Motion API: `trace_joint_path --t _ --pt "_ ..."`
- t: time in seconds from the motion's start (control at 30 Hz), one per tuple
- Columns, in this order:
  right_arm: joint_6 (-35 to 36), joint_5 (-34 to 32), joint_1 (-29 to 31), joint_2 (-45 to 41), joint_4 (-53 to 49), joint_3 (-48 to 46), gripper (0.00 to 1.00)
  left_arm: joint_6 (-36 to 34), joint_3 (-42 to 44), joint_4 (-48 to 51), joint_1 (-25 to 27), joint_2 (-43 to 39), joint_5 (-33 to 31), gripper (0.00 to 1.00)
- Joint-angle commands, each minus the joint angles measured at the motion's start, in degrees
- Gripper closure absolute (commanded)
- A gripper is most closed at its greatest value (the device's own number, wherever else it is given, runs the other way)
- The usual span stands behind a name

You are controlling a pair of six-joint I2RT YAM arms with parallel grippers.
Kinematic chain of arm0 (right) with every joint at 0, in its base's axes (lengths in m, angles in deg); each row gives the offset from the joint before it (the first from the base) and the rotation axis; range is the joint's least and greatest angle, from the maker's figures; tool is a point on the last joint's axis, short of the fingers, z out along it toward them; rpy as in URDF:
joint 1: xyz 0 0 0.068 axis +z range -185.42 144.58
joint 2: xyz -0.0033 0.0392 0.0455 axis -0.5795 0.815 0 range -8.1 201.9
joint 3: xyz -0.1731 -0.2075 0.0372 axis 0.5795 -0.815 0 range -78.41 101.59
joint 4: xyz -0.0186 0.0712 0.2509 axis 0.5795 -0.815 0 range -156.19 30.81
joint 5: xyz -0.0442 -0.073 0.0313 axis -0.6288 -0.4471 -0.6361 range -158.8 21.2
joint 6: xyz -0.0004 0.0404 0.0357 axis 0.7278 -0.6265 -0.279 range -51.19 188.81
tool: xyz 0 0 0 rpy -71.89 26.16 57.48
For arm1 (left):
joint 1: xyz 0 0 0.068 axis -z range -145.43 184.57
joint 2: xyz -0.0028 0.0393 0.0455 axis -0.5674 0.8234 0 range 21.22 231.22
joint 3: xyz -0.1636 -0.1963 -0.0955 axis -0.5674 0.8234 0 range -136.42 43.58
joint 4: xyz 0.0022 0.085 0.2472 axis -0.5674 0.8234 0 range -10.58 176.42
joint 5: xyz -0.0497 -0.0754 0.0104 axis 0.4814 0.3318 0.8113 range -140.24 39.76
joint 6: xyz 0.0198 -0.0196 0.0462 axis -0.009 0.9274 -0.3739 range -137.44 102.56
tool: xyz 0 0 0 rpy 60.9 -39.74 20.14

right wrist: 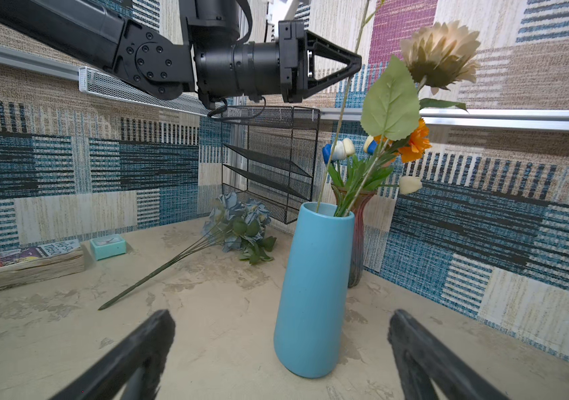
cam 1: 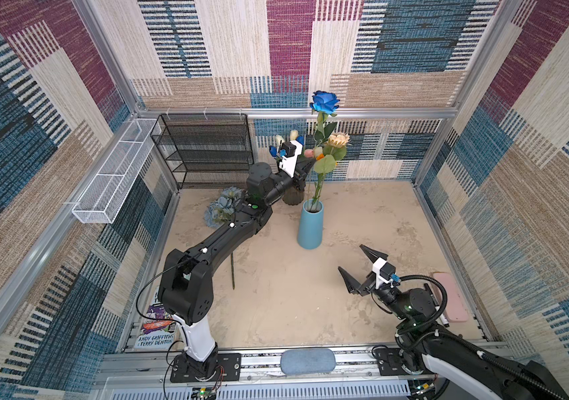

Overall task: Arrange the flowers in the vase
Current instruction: 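Lower the blue rose stem into the light blue vase, then open the left gripper and move it to the pale blue rose bunch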

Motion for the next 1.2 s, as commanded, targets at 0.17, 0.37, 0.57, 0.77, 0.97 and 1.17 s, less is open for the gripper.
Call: trace_joint_path --t 0.17,0.37,0.57,0.77,0.97,1.17 --pt "0.1 0.1 0.0 -0.1 0.6 0.4 0.00 0.9 2.7 0.9 1.6 0.7 -1.9 1.00" --pt "0.0 0.0 0.0 -0.4 0.5 0.3 0.00 1.6 3.8 1.2 2.0 1.2 -2.4 1.00" --pt "0.0 0.2 0.0 -0.4 0.6 0.4 0.00 1.9 4.8 2.6 2.4 0.7 -4.1 0.87" --pt "0.0 0.1 0.0 -0.7 0.5 0.2 0.00 1.3 5.3 7.3 2.4 -0.7 -5.6 0.77" --pt "0.2 0.0 0.0 0.3 0.7 0.5 0.00 -0.2 6.9 12.5 2.4 -4.2 -7.3 0.70" --pt "0.3 -0.3 0.0 0.6 0.8 0.5 0.00 -1.3 12.1 17.7 2.1 -14.0 -9.6 0.61"
